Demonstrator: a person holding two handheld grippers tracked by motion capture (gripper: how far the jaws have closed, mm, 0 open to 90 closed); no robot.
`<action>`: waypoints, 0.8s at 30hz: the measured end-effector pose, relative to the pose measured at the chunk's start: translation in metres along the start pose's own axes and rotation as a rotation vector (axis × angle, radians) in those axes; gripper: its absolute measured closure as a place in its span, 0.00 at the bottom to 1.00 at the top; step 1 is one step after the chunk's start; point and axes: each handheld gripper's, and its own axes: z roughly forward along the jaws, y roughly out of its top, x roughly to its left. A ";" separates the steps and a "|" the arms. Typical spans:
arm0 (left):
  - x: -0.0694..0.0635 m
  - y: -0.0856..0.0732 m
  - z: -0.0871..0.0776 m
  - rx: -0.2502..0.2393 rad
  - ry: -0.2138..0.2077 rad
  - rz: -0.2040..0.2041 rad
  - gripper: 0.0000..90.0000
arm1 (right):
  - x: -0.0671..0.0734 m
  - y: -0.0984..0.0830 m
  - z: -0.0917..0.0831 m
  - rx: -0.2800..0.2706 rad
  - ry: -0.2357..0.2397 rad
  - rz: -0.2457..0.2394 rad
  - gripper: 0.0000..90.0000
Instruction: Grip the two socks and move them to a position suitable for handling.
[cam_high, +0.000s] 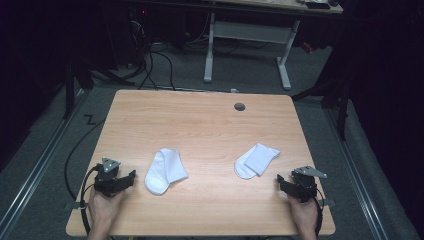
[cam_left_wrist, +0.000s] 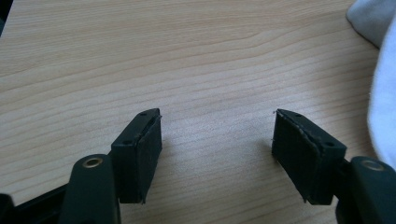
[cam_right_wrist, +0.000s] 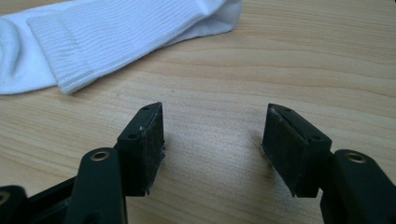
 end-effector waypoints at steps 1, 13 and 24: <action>0.000 0.000 0.000 0.000 0.000 0.000 0.38 | 0.000 0.000 0.000 0.000 0.000 0.000 0.43; -0.013 0.011 -0.016 -0.029 -0.046 -0.013 0.45 | 0.000 0.000 0.000 0.001 0.003 -0.004 0.42; -0.044 0.027 -0.028 -0.078 -0.104 0.063 0.38 | 0.001 0.000 0.000 0.001 0.003 -0.007 0.41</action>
